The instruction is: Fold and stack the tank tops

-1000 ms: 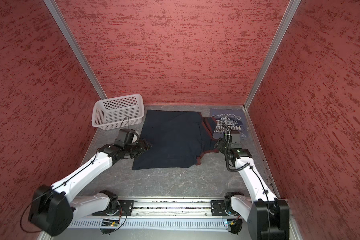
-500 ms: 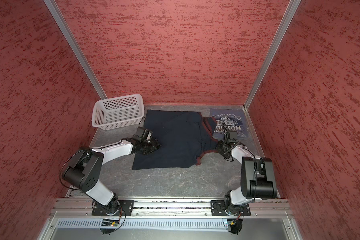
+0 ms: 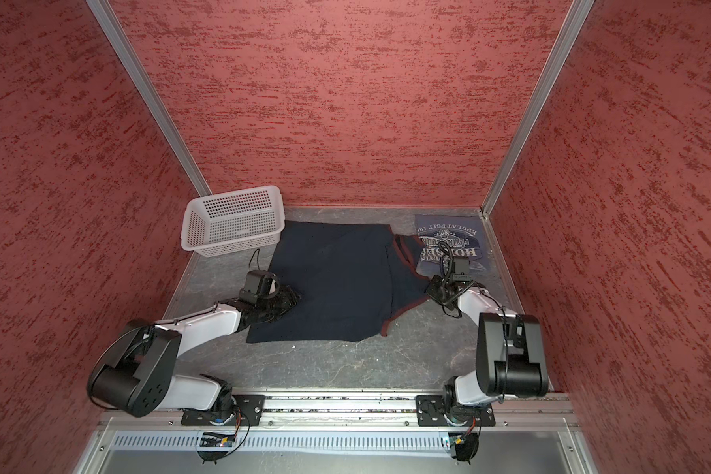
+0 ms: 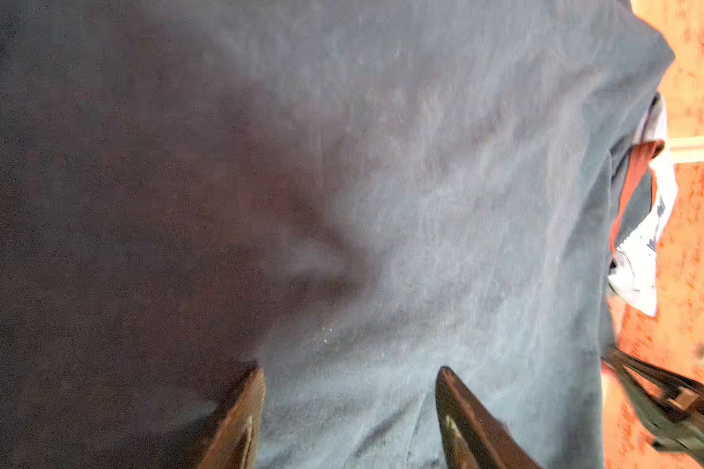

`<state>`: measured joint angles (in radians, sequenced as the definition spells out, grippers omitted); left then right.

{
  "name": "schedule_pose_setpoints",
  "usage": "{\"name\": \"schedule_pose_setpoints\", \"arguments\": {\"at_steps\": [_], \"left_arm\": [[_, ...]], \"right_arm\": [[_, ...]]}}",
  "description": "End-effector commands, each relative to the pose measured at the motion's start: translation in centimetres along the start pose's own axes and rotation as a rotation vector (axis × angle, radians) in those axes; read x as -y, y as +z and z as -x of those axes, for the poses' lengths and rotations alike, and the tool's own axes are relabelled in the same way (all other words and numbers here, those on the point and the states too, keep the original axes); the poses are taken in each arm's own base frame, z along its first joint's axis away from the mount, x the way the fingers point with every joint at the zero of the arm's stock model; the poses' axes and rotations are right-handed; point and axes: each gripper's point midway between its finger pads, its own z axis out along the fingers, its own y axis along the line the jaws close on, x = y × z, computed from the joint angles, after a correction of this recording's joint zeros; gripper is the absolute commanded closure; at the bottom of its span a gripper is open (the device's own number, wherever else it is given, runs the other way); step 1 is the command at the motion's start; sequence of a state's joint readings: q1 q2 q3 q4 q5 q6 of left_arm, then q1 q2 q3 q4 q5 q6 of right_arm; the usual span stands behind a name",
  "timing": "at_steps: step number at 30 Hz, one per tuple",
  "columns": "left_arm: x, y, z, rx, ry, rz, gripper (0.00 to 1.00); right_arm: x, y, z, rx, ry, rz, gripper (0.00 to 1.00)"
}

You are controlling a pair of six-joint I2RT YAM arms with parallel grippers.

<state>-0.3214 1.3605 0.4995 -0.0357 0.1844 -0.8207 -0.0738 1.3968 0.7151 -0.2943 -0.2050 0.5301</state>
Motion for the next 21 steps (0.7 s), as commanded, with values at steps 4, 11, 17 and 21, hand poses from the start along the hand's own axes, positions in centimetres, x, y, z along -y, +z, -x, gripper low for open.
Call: {"name": "schedule_pose_setpoints", "arguments": {"at_steps": [4, 11, 17, 21], "left_arm": [[-7.3, -3.2, -2.8, 0.048, -0.111, 0.227, 0.31], [-10.1, -7.0, -4.6, 0.146, -0.182, 0.254, 0.3], [-9.5, -7.8, -4.8, 0.138, -0.141, 0.22, 0.29], [-5.8, -8.2, -2.7, 0.15, -0.039, 0.157, 0.28]], "right_arm": [[1.5, -7.2, 0.7, 0.176, 0.0, -0.098, 1.0], [2.6, -9.3, -3.6, 0.16, 0.138, -0.031, 1.0], [4.3, -9.3, -6.5, 0.144, 0.271, -0.024, 1.0], [5.1, -12.4, -5.5, 0.278, 0.31, -0.038, 1.0]]}}
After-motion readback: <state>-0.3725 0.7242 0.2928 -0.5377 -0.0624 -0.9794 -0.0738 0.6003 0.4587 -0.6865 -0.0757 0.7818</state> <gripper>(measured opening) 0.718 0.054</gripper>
